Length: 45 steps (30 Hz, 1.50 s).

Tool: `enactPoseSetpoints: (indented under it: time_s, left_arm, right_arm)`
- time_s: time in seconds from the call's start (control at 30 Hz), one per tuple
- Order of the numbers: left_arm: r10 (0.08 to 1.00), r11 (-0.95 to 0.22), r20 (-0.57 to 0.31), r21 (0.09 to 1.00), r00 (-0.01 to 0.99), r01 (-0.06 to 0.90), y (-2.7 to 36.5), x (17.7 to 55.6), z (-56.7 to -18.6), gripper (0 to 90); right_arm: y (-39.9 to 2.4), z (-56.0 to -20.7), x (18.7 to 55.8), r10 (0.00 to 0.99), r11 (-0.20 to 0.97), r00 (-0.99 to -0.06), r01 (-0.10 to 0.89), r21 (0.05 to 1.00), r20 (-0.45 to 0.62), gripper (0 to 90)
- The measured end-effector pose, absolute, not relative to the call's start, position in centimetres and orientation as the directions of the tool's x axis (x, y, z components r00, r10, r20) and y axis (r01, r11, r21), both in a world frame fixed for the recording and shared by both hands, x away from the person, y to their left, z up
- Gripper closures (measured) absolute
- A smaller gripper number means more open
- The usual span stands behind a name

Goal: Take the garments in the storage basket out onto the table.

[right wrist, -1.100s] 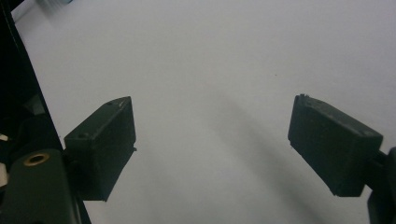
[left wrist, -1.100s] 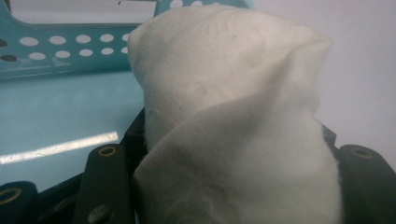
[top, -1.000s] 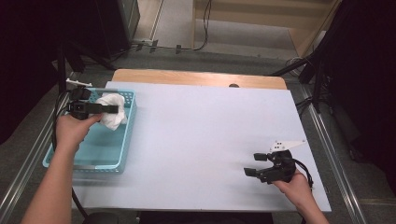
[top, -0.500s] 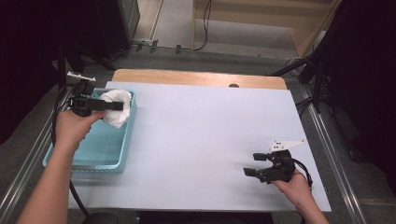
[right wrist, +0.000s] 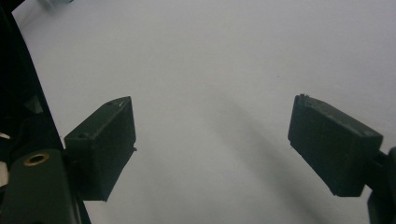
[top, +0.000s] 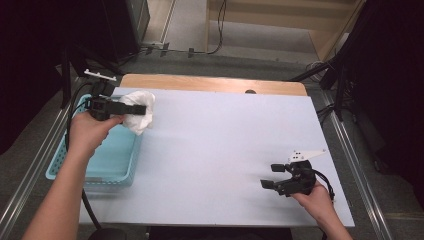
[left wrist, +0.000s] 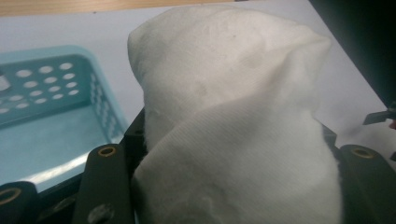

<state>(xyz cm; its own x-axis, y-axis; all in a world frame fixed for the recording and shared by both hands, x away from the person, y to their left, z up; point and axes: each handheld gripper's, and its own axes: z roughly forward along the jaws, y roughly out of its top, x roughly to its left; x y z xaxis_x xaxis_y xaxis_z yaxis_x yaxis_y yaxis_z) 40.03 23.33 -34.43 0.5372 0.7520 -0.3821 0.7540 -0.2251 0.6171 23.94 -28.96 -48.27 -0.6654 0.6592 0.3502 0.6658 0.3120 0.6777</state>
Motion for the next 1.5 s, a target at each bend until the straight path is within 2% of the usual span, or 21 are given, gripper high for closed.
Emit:
enactPoseSetpoints:
  time_s: [0.73, 1.5]
  left_arm:
    - [0.645, -0.308, -0.426, 0.614, 0.634, 0.727, 16.9, 40.0, -34.7, 39.2]
    - [0.57, -0.367, -0.464, 0.595, 0.678, 0.715, 11.9, 39.7, -37.0, 39.0]
  right_arm:
    - [-29.0, -48.4, 24.0, 0.661, 0.318, -0.665, 0.667, 0.674, 0.346, 13.6]
    - [-28.9, -48.5, 24.1, 0.66, 0.323, -0.666, 0.669, 0.67, 0.347, 13.6]
